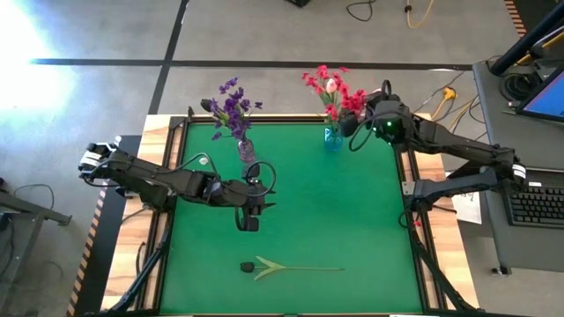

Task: Sort flowers into vase by color
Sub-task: Put the red flowers into the blue vase, then put the black flower into the violet vase

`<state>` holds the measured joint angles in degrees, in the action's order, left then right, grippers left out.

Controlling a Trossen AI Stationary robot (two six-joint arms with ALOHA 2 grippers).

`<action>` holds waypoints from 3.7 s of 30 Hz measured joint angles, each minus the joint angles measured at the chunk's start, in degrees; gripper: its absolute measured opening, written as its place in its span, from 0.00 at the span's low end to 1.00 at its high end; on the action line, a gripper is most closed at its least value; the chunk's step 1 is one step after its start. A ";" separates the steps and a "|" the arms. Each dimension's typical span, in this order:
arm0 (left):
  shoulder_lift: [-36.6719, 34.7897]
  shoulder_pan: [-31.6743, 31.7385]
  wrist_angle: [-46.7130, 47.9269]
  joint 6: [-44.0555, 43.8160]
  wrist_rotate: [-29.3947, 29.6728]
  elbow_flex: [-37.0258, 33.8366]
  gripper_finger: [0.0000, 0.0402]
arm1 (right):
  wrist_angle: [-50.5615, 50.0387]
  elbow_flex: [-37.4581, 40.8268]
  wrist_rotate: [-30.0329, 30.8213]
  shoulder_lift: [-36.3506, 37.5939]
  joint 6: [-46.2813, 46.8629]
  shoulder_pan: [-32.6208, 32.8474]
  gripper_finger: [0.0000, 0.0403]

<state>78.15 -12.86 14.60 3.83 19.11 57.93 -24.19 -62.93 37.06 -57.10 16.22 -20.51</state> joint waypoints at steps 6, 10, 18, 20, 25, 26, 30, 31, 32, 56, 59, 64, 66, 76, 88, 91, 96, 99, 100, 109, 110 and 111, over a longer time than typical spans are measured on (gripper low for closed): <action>0.00 0.02 0.06 -1.39 0.00 -0.29 0.32 | -6.48 -3.17 -0.01 0.00 2.77 0.00 0.91; 0.07 0.02 0.04 -1.65 0.00 -0.35 0.32 | -11.38 -5.20 -0.03 0.00 4.93 0.00 0.91; 0.22 0.00 0.40 -5.15 -0.08 -0.37 0.32 | -19.97 -10.60 -2.05 0.00 6.70 0.00 0.91; 0.22 -0.07 0.46 -7.48 -0.10 -0.37 0.32 | -20.90 -12.56 -3.32 0.00 6.77 0.00 0.91; 0.28 -0.46 1.58 -13.35 -0.14 -0.37 0.32 | -24.16 -17.80 -8.54 0.08 6.77 0.00 0.91; 0.28 -0.70 2.00 -14.67 -0.15 -0.37 0.32 | -24.71 -18.69 -9.86 0.13 6.80 0.00 0.91; 0.28 -2.83 4.22 -20.93 -0.20 -0.37 0.32 | -25.99 -21.43 -17.90 0.15 8.99 0.41 0.91; 0.28 -3.60 4.95 -22.30 -0.18 -0.37 0.32 | -26.18 -21.89 -20.50 0.15 9.56 0.77 0.91; 0.28 -4.52 5.65 -23.46 -0.16 -0.37 0.32 | -26.39 -22.28 -23.14 0.15 9.71 1.23 0.91; 0.28 -18.70 4.75 -41.54 1.70 -0.37 0.32 | -41.99 -20.05 -30.43 -4.54 37.15 39.69 0.91; 0.28 -19.41 4.77 -43.01 0.01 -0.37 0.32 | -41.54 -20.05 -30.29 -7.73 40.85 45.63 0.91; 0.28 -20.89 4.78 -43.82 -0.19 -0.37 0.32 | -39.26 -20.01 -27.46 -15.71 40.92 52.42 0.91; 0.28 -21.29 4.77 -43.82 -0.20 -0.37 0.32 | -37.16 -20.01 -26.94 -19.53 38.17 53.75 0.91; 1.68 -24.35 4.79 -46.98 1.54 -0.74 0.32 | -19.41 -19.99 -24.41 -38.66 23.48 54.30 0.91; 5.96 -29.90 4.48 -54.91 9.75 -0.76 0.32 | 1.40 -20.46 -17.97 -55.27 13.41 52.78 0.91; 6.47 -30.58 3.98 -56.40 10.85 -0.76 0.32 | 4.30 -21.62 -17.53 -57.59 12.23 52.50 0.91; 7.15 -31.01 2.35 -58.43 11.92 -0.76 0.32 | 6.76 -22.98 -17.63 -60.53 11.63 52.46 0.85; 7.58 -31.10 0.13 -58.30 12.04 -0.76 0.32 | 8.88 -23.04 -17.78 -61.91 11.12 52.46 0.76; 7.76 -31.08 -0.30 -58.02 12.07 -0.76 0.32 | 9.83 -23.07 -17.99 -62.45 11.09 52.46 0.72; 8.92 -31.10 -2.11 -56.89 13.41 -0.76 0.32 | 12.64 -23.18 -17.99 -66.28 10.71 51.59 0.41; 8.99 -31.10 -2.11 -56.85 13.55 -0.76 0.32 | 12.75 -23.21 -18.01 -66.44 10.77 51.50 0.37; 9.05 -31.10 -2.10 -56.84 13.77 -0.76 0.32 | 12.77 -23.22 -17.99 -66.49 10.91 51.40 0.33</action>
<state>87.20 -43.97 12.50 -53.01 32.89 57.17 -11.42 -86.15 19.07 -123.60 27.13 30.89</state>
